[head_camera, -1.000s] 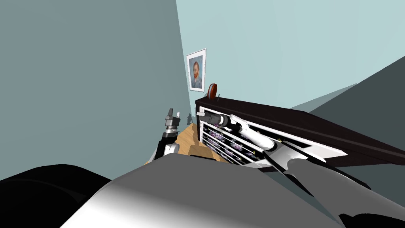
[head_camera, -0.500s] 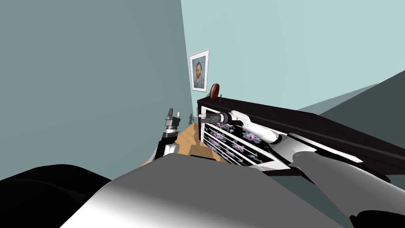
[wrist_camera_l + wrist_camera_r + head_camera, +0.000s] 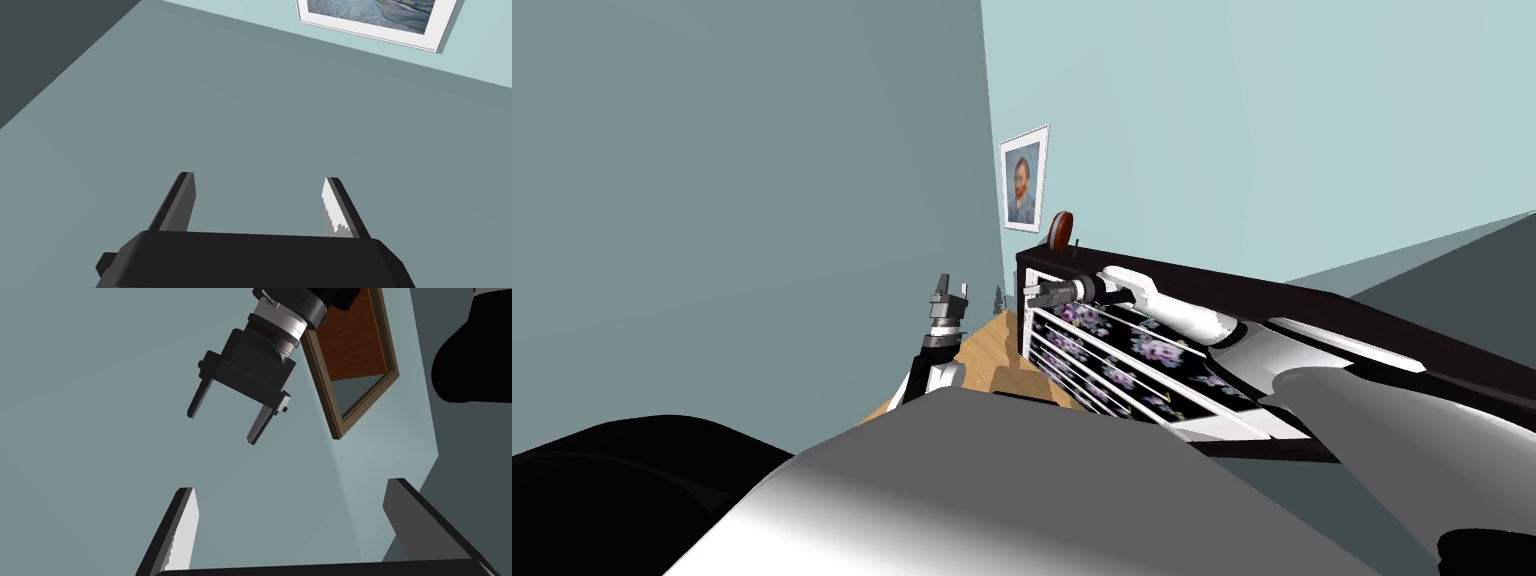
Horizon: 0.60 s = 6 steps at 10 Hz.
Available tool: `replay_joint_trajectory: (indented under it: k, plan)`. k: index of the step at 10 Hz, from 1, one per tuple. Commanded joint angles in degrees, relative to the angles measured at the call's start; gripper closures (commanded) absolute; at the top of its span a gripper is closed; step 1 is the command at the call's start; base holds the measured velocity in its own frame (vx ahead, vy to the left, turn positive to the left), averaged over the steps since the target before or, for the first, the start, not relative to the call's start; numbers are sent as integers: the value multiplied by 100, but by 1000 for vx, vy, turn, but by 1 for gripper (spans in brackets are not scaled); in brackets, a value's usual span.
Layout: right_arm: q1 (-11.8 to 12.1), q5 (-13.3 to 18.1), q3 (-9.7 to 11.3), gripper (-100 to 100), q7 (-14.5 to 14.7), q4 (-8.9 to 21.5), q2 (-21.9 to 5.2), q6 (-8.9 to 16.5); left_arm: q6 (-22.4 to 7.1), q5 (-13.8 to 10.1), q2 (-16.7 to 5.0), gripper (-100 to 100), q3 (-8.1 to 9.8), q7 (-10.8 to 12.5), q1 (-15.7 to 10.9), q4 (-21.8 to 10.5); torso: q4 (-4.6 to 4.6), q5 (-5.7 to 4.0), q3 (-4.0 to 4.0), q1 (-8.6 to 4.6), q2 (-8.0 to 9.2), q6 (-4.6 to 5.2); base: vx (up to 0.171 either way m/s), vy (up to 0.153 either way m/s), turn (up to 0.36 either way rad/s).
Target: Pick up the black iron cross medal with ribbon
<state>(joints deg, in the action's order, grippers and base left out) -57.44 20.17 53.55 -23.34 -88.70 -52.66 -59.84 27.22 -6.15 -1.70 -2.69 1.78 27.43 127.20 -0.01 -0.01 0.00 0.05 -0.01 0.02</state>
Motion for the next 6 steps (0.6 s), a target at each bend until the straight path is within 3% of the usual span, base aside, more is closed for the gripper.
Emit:
replay_joint_trajectory:
  k: [1, 2, 3, 5, 6]
  plan:
    - [-286, 105, 141, -100, -86, 212, -105, -115, 0, 0, 0, 0, 0, 0, 0, 0, 0, 0, 0, 0, 0, 0, -7, 5, 99]
    - [-383, 105, 141, -100, -86, 212, -105, -115, 0, 0, 0, 0, 0, 0, 1, 0, 0, 0, 0, 0, 0, 2, -3, 1, -11]
    - [-596, 310, 411, -100, -250, 510, -354, -343, 0, 0, 0, 0, 1, 0, 1, 0, 1, -1, 0, -2, 0, 4, 0, 10, 152]
    - [-843, 310, 411, -100, -250, 560, -354, -343, 0, 0, 0, 0, 0, 0, 1, 0, 0, 0, -1, 0, -2, 2, 0, 3, 59]
    - [-1068, 521, 677, -100, -409, 844, -597, -572, 0, 0, 0, 0, 1, 0, 1, 0, 0, -1, -1, -2, -1, 4, 7, 9, 172]
